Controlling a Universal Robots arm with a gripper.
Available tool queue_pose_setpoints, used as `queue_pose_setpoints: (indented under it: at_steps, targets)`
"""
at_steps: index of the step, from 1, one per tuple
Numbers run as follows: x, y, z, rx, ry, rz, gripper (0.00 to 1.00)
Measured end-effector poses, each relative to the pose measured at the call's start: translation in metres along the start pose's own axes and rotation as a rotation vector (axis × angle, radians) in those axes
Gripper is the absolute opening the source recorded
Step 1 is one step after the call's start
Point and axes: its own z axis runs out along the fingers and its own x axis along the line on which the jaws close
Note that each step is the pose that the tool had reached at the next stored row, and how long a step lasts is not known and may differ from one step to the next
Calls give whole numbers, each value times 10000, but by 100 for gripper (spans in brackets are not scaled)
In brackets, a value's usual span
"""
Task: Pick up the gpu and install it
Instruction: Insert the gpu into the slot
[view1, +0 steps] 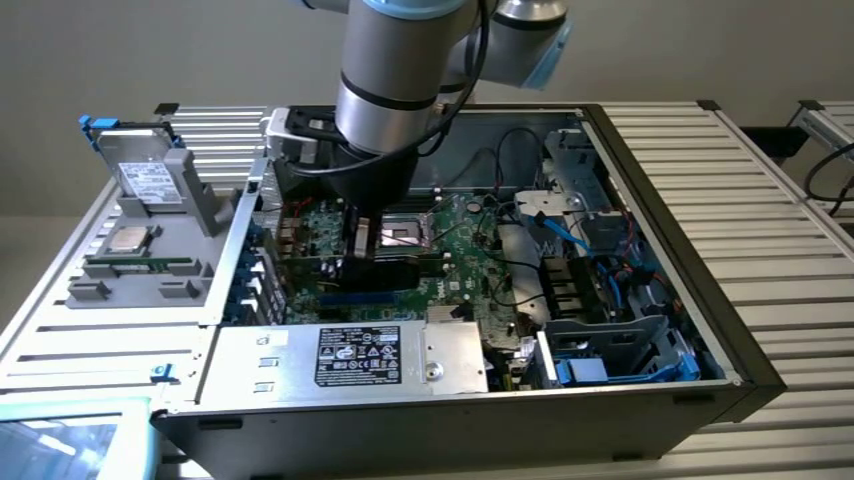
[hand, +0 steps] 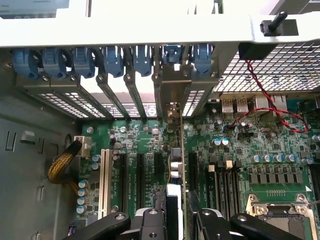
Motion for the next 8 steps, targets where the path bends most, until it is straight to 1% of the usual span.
queue_pose_setpoints:
  at_steps: [3,7,8]
  targets:
    - [-2,9,1,-16,3,0,28]
    - [-2,35,8,-77,1,-3,28]
    - [-2,36,8,-80,1,-3,28]
